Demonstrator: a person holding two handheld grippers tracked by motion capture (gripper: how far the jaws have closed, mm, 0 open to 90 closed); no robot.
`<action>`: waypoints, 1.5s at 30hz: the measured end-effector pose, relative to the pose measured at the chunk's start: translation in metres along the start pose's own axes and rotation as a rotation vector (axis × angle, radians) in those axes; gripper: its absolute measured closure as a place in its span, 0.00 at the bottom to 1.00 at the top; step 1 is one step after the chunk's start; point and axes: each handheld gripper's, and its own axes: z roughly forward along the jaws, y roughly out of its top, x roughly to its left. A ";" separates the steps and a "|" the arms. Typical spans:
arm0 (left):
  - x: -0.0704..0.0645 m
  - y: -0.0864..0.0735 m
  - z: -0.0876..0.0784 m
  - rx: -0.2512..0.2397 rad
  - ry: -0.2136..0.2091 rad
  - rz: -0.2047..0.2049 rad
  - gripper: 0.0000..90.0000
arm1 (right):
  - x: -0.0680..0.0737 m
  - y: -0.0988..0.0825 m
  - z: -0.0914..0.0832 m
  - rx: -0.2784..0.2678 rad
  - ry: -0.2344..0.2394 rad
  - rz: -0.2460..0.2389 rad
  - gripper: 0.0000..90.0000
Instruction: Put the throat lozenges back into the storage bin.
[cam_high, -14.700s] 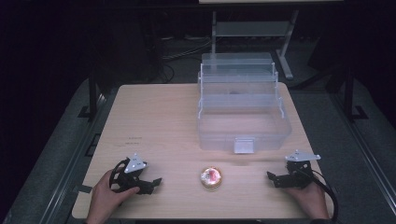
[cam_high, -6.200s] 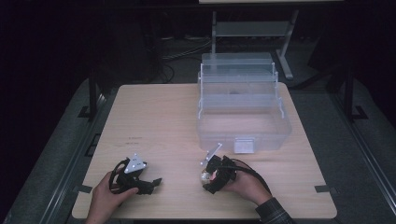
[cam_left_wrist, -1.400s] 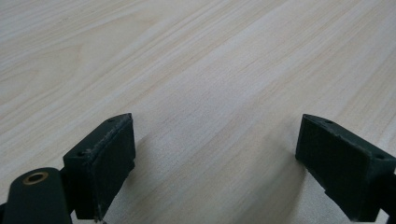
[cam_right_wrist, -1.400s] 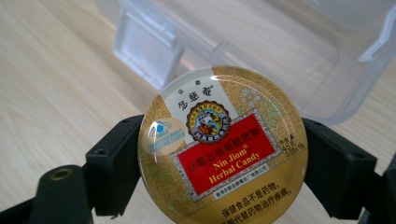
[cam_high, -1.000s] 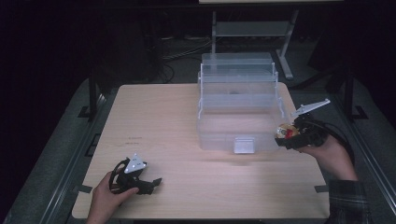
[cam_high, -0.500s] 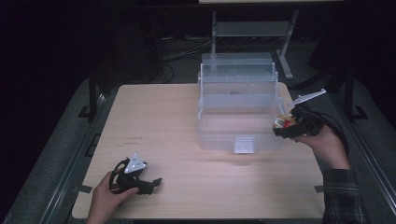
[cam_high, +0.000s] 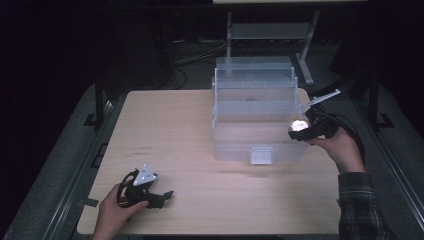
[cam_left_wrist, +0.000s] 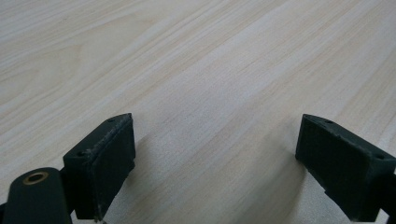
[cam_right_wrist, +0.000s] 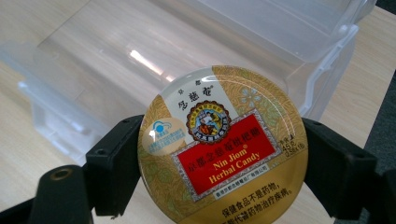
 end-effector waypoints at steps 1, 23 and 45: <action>0.000 0.000 0.000 0.000 0.000 0.000 0.12 | -0.001 0.000 0.002 0.002 0.002 0.001 0.22; 0.000 0.000 0.000 0.000 0.000 0.000 0.12 | -0.008 0.003 0.019 0.040 0.010 0.038 0.21; 0.000 0.000 0.000 0.000 0.000 0.000 0.12 | -0.008 -0.008 -0.005 -0.021 0.014 0.051 0.17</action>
